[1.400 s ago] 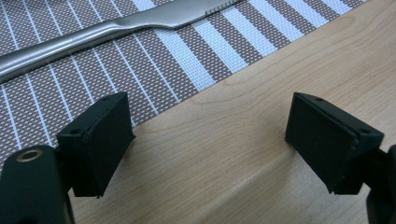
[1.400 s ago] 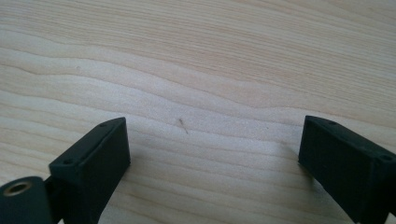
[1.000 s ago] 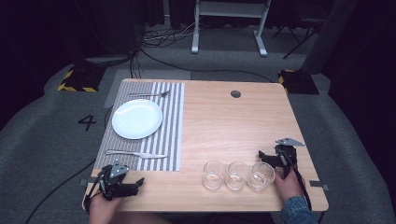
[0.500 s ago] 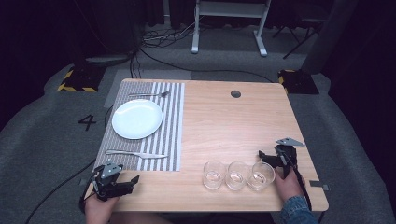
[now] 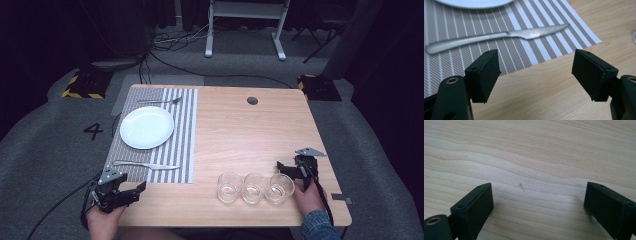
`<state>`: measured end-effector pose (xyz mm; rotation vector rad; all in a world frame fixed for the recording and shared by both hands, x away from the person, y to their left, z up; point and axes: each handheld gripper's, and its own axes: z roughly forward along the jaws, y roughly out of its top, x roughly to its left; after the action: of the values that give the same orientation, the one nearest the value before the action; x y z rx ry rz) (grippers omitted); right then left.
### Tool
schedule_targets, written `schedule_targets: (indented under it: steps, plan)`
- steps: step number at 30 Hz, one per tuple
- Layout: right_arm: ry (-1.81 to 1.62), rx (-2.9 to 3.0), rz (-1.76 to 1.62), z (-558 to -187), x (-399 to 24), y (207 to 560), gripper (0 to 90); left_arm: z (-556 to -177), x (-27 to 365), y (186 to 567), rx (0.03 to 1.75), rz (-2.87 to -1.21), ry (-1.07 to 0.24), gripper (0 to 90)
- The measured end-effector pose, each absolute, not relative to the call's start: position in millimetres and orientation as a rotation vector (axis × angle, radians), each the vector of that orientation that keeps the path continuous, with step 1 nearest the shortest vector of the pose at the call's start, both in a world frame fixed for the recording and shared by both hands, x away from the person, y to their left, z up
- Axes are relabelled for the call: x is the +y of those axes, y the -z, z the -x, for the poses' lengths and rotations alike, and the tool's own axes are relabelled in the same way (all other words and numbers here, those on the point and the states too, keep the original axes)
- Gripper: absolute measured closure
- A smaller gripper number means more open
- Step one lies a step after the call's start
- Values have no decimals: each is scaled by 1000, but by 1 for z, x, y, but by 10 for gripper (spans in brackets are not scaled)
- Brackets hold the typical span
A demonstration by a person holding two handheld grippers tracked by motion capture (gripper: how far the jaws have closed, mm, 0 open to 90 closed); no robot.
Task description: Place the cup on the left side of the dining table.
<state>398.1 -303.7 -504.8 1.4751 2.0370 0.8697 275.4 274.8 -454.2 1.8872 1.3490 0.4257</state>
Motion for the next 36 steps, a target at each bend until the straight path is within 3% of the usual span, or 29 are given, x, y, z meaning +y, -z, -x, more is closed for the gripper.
schedule_targets:
  steps: [17,36]
  plan:
    - [-870,2037,-1475,-398,-304,505,88,-262,262,420,1264,-1843,-604,229]
    - [-870,2037,-1475,-398,-304,505,88,-260,255,410,1218,-1789,-690,223]
